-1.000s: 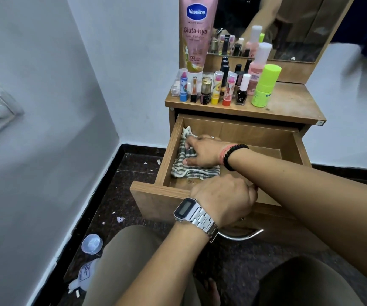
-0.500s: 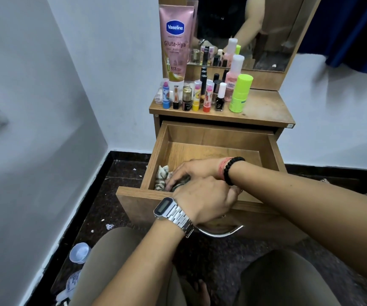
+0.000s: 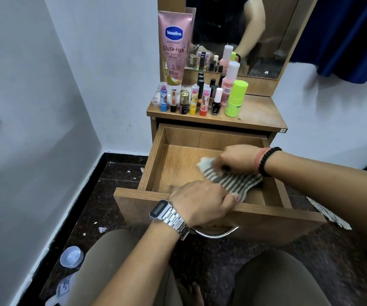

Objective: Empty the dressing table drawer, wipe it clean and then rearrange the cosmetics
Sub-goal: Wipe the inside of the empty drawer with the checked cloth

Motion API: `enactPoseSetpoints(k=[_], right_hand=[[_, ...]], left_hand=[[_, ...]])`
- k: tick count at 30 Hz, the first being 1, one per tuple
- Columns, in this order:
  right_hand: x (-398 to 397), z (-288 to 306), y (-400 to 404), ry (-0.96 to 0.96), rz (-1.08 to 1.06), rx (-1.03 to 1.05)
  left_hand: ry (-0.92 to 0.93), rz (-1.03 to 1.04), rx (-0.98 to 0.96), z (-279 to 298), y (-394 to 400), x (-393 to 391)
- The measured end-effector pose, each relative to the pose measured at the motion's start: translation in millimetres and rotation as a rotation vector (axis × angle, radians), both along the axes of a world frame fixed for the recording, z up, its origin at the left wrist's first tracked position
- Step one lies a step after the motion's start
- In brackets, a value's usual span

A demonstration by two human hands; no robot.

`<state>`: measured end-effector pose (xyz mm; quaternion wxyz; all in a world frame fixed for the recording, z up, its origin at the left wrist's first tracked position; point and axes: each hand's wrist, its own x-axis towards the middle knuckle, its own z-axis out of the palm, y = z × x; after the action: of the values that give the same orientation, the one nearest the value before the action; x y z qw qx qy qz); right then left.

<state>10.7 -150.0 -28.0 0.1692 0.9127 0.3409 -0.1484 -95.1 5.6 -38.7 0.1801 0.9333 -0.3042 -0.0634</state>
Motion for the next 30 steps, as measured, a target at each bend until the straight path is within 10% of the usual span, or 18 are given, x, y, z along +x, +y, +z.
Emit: enactPoseSetpoints(k=[7, 20, 30], right_hand=[[-2.8, -45.4, -31.7, 0.140, -0.529, 0.152], [0.4, -46.2, -5.1, -0.256, -0.462, -0.122], [-4.4, -23.1, -16.4, -0.198, -0.521, -0.255]], left_hand=[[-0.012, 0.022, 0.028, 1.2, -3.3, -1.5], [-0.050, 0.011, 0.041, 3.0, -2.3, -4.0], [-0.070, 0.002, 0.056, -0.7, 0.0, -3.9]])
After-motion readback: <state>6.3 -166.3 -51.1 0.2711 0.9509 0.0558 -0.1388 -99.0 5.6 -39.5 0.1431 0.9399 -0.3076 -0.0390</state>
